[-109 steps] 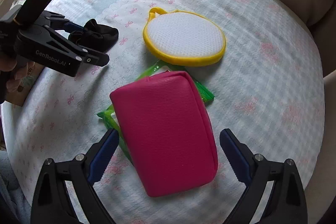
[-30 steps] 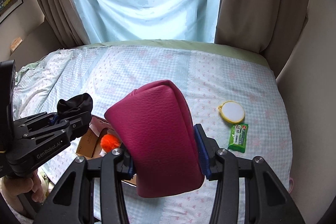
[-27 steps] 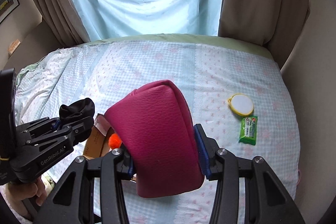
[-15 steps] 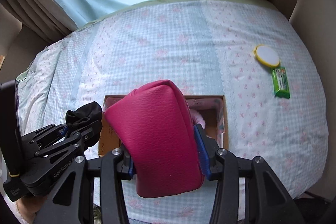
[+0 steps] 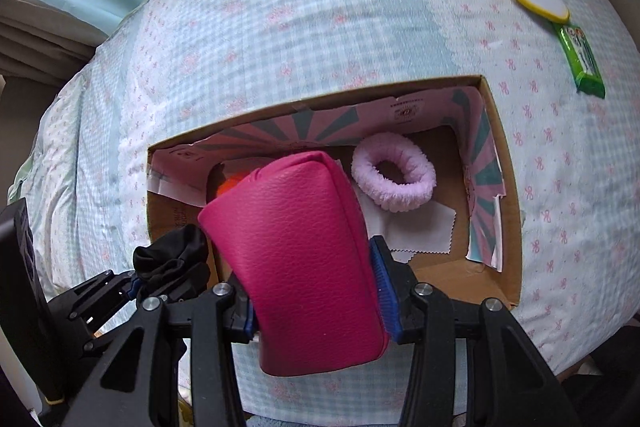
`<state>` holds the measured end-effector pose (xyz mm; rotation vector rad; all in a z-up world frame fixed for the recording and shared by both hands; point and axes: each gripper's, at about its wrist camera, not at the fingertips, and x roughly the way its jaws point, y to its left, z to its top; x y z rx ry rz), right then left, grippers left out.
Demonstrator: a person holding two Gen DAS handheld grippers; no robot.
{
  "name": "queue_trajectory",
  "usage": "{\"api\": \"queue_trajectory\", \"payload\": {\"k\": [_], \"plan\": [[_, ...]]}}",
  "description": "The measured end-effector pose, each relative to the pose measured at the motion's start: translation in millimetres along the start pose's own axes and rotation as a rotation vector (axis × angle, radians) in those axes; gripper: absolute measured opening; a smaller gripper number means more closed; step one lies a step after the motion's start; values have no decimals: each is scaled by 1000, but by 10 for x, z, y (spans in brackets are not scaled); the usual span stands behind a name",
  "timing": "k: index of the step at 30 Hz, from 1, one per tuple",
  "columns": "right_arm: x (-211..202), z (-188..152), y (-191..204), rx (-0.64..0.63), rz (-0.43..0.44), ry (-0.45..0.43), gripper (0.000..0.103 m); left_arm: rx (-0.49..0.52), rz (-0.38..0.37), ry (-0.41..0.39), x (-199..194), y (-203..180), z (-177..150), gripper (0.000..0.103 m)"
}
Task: Organize soft objects
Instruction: 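Open both tools to drop the scrunchie and pouch into the box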
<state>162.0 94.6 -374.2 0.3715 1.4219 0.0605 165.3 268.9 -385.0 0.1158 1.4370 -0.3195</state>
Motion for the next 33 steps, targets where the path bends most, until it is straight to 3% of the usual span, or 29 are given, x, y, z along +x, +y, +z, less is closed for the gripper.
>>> {"api": "queue_trajectory", "payload": {"k": [5,9,10,11,12,13,14,17,33], "plan": [[128,46,-99,34,0,39,43,17,-17,33,162,-75,79,20],[205,85,-145,51,23,65,47,20,-30,-8,109,-56,83,21],[210,85,-153,51,23,58,50,11,-35,-7,96,-41,91,31],[203,83,-165,54,22,44,62,3,-31,2,98,-33,107,70],[186,79,-179,58,16,23,85,0,-27,15,116,-26,122,100],[161,81,-190,61,6,-3,96,0,-24,18,132,-20,125,103],[124,74,-204,60,-4,-35,103,1,-20,24,157,-20,118,103],[32,64,-239,44,-32,-90,103,4,-13,41,201,-19,77,103],[-289,-20,-164,-2,-21,-163,103,-19,12,-25,-168,-15,-64,103]]}}
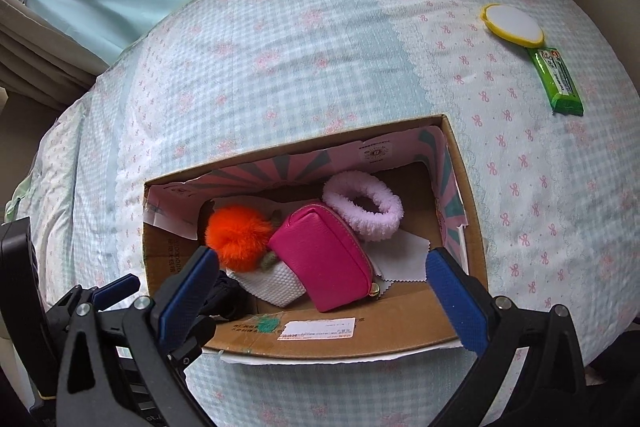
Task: Organize soft objects
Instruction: 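Open both tools to drop the scrunchie and pouch into the box, then move both tools back toward the sponge and green packet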
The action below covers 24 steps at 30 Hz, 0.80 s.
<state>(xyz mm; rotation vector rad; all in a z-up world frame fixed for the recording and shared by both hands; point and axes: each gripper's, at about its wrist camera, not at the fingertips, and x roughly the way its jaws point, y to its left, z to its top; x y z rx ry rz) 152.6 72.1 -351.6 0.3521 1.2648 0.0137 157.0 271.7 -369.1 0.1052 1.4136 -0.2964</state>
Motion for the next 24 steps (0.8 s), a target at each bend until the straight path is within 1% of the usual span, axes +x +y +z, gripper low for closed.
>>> {"api": "queue_trajectory", "payload": {"k": [2,4,6,9,12,15,17,20,22,24], "plan": [[-68,-11,19,-10,9,4,103,-1,6,-15,-85,-15,-18,103],[-165,-23,54,-32,-4,8,103,-15,4,-34,-194,-23,-31,103],[-311,-39,86,-61,-8,-10,103,-36,-7,-63,-344,-20,-49,103],[-600,-75,138,-107,-3,-57,103,-49,1,-108,-599,-40,-68,103],[-961,-125,182,-148,-30,-118,103,-42,24,-164,-909,-87,-101,103],[-1353,-168,175,-161,-58,-189,103,-34,22,-225,-1262,-136,-140,103],[-1622,-189,138,-159,-75,-239,103,-23,14,-272,-1508,-183,-151,103],[-2003,-236,49,-141,-115,-310,103,-9,27,-348,-1852,-280,-147,103],[-2220,-268,-23,-127,-156,-350,103,-5,26,-390,-2041,-359,-127,103],[-2400,-291,-109,-116,-199,-386,103,5,6,-426,-2197,-443,-86,103]]}}
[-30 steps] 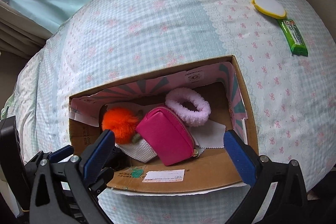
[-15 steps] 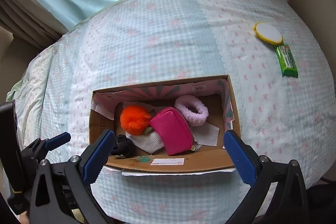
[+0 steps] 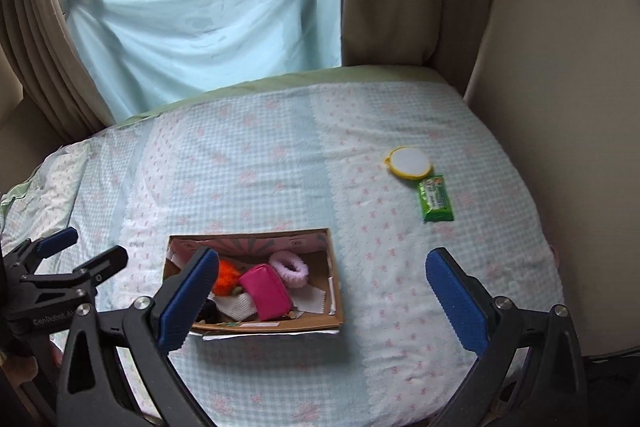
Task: Organize soft objects
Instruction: 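Move both tools back toward the sponge and green packet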
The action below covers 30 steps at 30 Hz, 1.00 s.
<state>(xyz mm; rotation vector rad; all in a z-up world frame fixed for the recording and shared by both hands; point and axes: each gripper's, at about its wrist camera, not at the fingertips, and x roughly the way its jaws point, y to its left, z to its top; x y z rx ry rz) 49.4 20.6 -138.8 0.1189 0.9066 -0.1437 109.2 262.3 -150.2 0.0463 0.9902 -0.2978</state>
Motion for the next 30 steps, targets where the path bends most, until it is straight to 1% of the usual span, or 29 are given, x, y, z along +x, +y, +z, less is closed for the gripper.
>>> {"api": "queue_trajectory", "payload": {"k": [4,6,8,12,16,21,25,30], "plan": [[-182,48,-282,17,-50,-37,103,12,-8,-50,-146,-209,196,103],[-229,70,-449,33,-58,-54,103,12,-20,-68,-191,-339,284,103],[-256,97,-637,52,-55,-68,103,18,-28,-80,-207,-507,361,103],[-248,134,-1019,60,-36,-91,103,24,-8,-97,-162,-937,450,103],[-105,209,-1444,27,3,-86,103,-13,22,-86,-7,-1425,516,103],[164,305,-2018,-2,77,-68,103,-46,58,-84,244,-2038,652,103],[406,379,-2366,-35,109,-45,103,-73,50,-70,519,-2424,784,103],[697,465,-2622,-61,140,-22,103,-49,29,-39,904,-2791,931,103]]}}
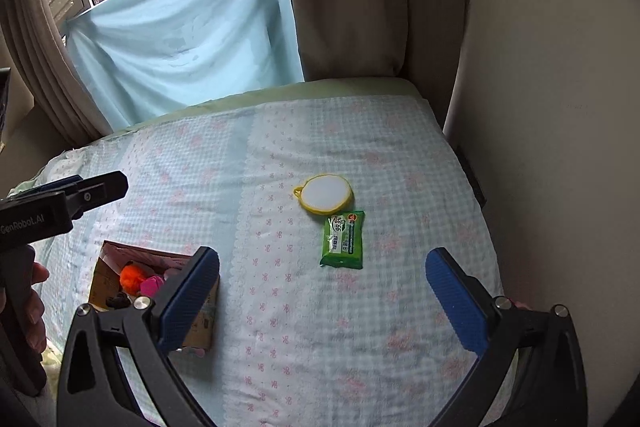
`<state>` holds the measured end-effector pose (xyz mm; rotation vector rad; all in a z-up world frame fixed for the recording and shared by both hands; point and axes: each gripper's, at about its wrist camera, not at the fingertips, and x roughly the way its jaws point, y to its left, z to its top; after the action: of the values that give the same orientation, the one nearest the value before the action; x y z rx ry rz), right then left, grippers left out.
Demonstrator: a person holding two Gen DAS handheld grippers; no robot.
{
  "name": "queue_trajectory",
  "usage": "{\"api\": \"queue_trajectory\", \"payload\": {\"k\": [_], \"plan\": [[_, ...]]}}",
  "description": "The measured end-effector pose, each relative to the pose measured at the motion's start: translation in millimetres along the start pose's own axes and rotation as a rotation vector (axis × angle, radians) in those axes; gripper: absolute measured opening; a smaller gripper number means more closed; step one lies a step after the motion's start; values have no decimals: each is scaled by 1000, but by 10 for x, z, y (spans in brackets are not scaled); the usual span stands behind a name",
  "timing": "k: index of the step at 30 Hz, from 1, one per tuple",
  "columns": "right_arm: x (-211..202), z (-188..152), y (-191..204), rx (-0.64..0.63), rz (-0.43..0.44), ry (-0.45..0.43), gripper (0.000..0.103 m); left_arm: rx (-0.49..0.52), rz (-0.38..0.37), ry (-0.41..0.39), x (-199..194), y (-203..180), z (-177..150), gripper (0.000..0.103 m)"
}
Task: Organize soft objects
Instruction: 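Move both tools back toward the sponge and green packet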
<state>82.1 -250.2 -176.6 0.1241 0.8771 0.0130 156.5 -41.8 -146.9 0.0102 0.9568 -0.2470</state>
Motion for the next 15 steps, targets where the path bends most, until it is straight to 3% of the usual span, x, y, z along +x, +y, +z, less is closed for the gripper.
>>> {"api": "queue_trajectory", "payload": {"k": [9,15], "plan": [[577,89,-275,22,17,63,103,70,-24,69,743,-363,246,103],[1052,95,-366,65,21,123,103,202,-120,167,1463,-602,466,103]]}}
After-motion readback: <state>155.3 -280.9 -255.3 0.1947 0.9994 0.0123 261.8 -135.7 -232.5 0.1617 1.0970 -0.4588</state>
